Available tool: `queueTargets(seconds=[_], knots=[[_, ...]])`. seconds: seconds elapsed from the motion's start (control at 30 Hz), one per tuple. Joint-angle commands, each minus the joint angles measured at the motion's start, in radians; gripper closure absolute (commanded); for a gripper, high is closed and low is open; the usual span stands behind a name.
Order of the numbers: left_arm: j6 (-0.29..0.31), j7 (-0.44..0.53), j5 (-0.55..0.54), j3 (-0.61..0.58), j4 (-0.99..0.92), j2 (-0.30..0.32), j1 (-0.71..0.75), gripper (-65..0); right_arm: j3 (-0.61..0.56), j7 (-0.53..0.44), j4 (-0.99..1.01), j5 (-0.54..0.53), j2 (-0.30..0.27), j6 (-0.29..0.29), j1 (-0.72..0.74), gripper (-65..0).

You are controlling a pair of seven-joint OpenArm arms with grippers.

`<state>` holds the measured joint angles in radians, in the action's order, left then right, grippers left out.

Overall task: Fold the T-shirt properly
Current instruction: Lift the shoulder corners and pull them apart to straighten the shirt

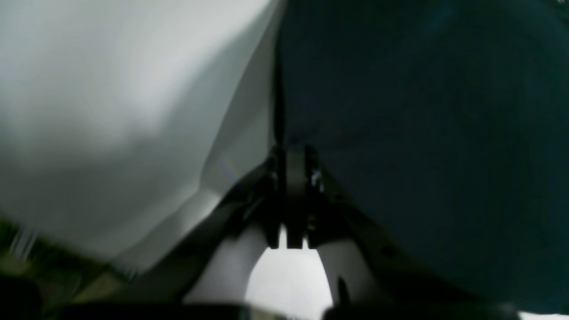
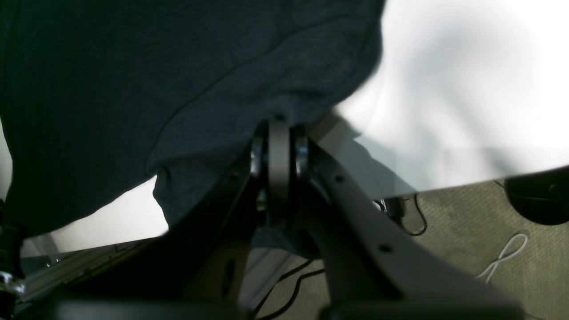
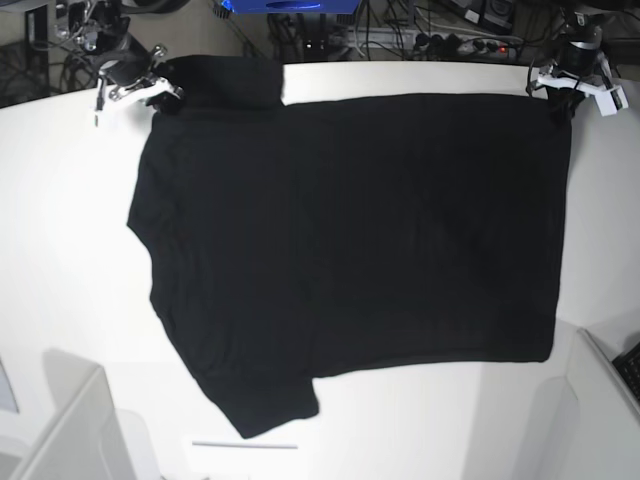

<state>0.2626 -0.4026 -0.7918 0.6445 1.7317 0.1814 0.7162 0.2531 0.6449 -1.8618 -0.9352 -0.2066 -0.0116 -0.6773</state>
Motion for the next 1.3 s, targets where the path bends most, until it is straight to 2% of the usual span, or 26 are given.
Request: queueTargets(seconds=[0.0, 0.13, 0.3, 0.47, 0.63, 0.8, 1.03, 1.13, 1.27], knots=[[0.004, 0.012, -0.01, 0.007, 0.02, 0.011, 0.012, 0.0, 0.002, -0.01, -0.02, -0.008, -0.009, 0.006, -0.005, 0.0], [0.004, -0.058, -0.01, 0.008, 0.024, 0.011, 0.004, 0.0, 0.001, -0.01, -0.063, -0.008, -0.011, 0.006, 0.008, 0.0], [0.004, -0.072, -0.011, 0.008, 0.023, 0.011, -0.03, 0.0, -0.002, -0.001, -0.085, -0.008, -0.011, 0.005, 0.044, 0.0], [0.004, -0.077, -0.011, 0.001, 0.024, 0.011, -0.053, 0.0, 0.007, 0.103, -0.085, -0.008, -0.006, 0.005, 0.124, 0.0], [0.002, -0.212, -0.011, 0.036, 0.023, 0.011, -0.116, 0.0, 0.007, 0.174, -0.085, -0.008, -0.004, 0.002, 0.207, 0.0], [0.002, -0.292, -0.011, 0.073, 0.024, 0.008, -0.18, 0.0, 0.007, 0.221, -0.081, -0.008, -0.003, 0.0, 0.279, 0.0], [-0.004, -0.298, -0.01, 0.07, 0.018, 0.008, -0.226, 0.0, 0.007, 0.278, -0.063, -0.008, -0.004, 0.0, 0.382, 0.0], [-0.062, -0.298, -0.01, 0.068, 0.017, 0.01, -0.241, 0.0, 0.007, 0.293, -0.025, -0.008, -0.007, 0.0, 0.426, 0.0], [-0.082, -0.298, -0.01, 0.067, 0.017, 0.01, -0.254, 0.0, -0.001, 0.3, 0.044, -0.008, -0.007, 0.0, 0.48, 0.0]])
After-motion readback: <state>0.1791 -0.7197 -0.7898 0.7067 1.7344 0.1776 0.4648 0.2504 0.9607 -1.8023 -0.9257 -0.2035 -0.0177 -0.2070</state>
